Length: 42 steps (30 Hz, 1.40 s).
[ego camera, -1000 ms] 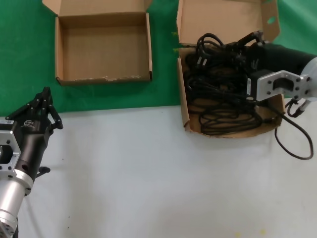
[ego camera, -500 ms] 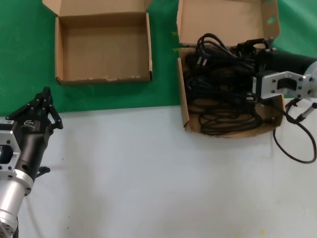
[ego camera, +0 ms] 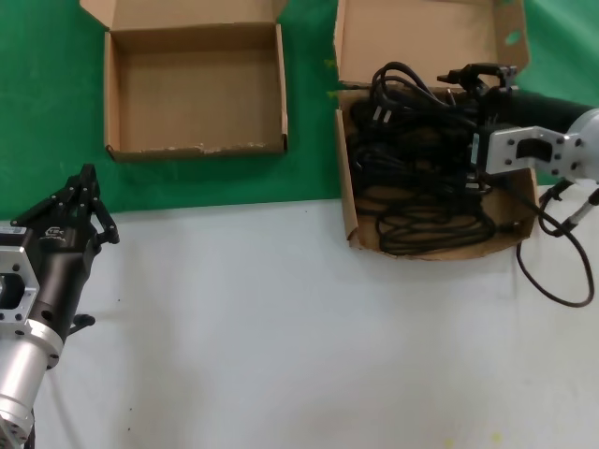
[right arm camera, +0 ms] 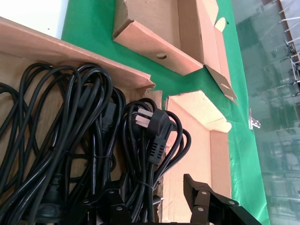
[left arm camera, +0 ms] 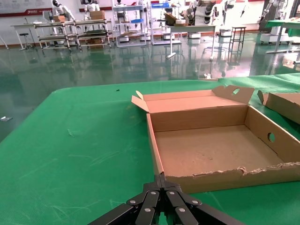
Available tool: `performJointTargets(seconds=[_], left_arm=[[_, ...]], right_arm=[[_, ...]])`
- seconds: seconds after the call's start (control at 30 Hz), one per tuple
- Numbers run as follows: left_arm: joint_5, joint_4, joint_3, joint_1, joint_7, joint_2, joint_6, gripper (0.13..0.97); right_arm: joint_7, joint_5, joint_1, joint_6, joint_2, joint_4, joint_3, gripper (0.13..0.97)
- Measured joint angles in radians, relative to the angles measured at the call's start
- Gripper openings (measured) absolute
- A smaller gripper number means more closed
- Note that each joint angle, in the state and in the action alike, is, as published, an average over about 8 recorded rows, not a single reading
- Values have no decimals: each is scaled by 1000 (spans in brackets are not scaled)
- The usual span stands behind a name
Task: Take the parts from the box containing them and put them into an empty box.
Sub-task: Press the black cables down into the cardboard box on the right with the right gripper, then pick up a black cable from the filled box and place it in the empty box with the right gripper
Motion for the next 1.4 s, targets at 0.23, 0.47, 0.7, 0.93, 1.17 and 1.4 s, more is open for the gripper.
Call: performJointTargets(seconds=[0.23,0.47,0.7,0.93,1.17,1.4], left_arm=[[0,0,0,0,0,0,0,145],[0,0,0,0,0,0,0,145],[0,0,0,0,0,0,0,145],[0,0,0,0,0,0,0,145],[0,0,0,0,0,0,0,145],[0,0,0,0,0,0,0,145]], right_arm=[[13,3,1,7,-10,-17,-1,421],[41,-5,-9,2,-19,-17,-3,381],[52,-15,-21,6,-20,-5,-3,284],[47,-17,-32,19,-19,15,-1,229],[63,-33,-40,16,-12,78,18,205],[109,-58,-38,-6,-14,224,54,203]])
